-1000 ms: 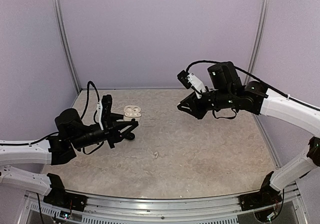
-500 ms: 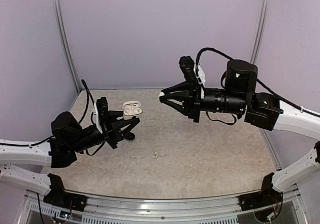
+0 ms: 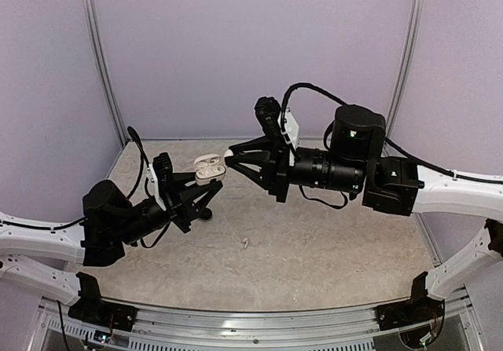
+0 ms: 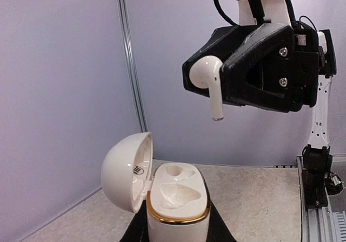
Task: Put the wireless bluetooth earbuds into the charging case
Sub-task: Place the left earbud in the left side groove of the charging case.
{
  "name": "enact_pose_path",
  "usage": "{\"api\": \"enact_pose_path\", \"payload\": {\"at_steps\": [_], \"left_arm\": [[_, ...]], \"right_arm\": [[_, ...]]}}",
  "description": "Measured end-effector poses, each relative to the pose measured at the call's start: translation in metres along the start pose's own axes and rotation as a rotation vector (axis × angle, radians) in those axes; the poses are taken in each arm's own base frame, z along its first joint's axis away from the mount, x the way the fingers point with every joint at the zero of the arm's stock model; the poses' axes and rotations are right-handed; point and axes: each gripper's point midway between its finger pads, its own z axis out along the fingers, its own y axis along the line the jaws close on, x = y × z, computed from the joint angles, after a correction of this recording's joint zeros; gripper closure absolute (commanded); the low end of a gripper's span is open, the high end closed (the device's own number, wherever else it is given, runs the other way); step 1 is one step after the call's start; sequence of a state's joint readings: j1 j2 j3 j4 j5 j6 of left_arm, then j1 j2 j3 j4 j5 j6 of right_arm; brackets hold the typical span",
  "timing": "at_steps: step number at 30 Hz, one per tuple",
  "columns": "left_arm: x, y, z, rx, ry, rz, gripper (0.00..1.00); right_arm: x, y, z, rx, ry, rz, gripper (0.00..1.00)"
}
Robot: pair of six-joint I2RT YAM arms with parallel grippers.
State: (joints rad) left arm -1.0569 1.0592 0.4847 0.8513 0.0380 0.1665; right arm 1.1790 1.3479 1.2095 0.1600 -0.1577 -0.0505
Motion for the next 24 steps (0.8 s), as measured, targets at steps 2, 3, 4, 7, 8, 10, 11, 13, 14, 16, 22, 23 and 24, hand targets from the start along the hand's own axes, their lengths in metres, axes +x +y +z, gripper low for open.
{"api": "enact_pose_path", "payload": {"at_steps": [2,3,4,7,8,10,11,13,14,16,22,23,24], "left_arm": [[0.003,0.002,0.002,-0.016,0.007,-0.002,1.00],[0.005,0.003,0.002,-0.026,0.008,-0.002,1.00],[0.006,0.003,0.003,-0.033,0.010,-0.003,1.00],[0.009,0.005,0.005,-0.050,0.014,-0.005,1.00],[0.010,0.005,0.005,-0.055,0.015,-0.005,1.00],[0.009,0.006,0.005,-0.064,0.012,-0.006,1.00],[0.008,0.007,0.005,-0.070,0.008,-0.006,1.00],[0.006,0.010,0.005,-0.083,0.000,-0.007,1.00],[0.005,0.011,0.005,-0.088,-0.005,-0.008,1.00],[0.003,0.012,0.005,-0.099,-0.014,-0.010,1.00],[-0.002,0.015,0.005,-0.118,-0.032,-0.012,1.00],[-0.001,0.015,0.005,-0.121,-0.032,-0.012,1.00],[-0.001,0.016,0.005,-0.124,-0.033,-0.013,1.00]], "right_arm": [[0.005,-0.003,0.005,0.016,0.010,0.006,0.83],[0.007,-0.004,0.008,0.022,0.014,0.010,0.83],[0.009,-0.005,0.011,0.029,0.016,0.015,0.83],[0.011,-0.008,0.017,0.041,0.019,0.026,0.83],[0.011,-0.008,0.018,0.042,0.018,0.028,0.83],[0.010,-0.009,0.021,0.046,0.011,0.043,0.83],[0.009,-0.009,0.021,0.048,0.007,0.049,0.83],[0.008,-0.010,0.023,0.054,-0.001,0.065,0.83],[0.008,-0.011,0.024,0.056,-0.002,0.071,0.83],[0.010,-0.012,0.028,0.060,-0.002,0.087,0.83],[0.016,-0.010,0.038,0.055,0.004,0.120,0.83],[0.016,-0.010,0.039,0.053,0.003,0.122,0.83],[0.015,-0.009,0.040,0.053,0.002,0.123,0.83]]}}
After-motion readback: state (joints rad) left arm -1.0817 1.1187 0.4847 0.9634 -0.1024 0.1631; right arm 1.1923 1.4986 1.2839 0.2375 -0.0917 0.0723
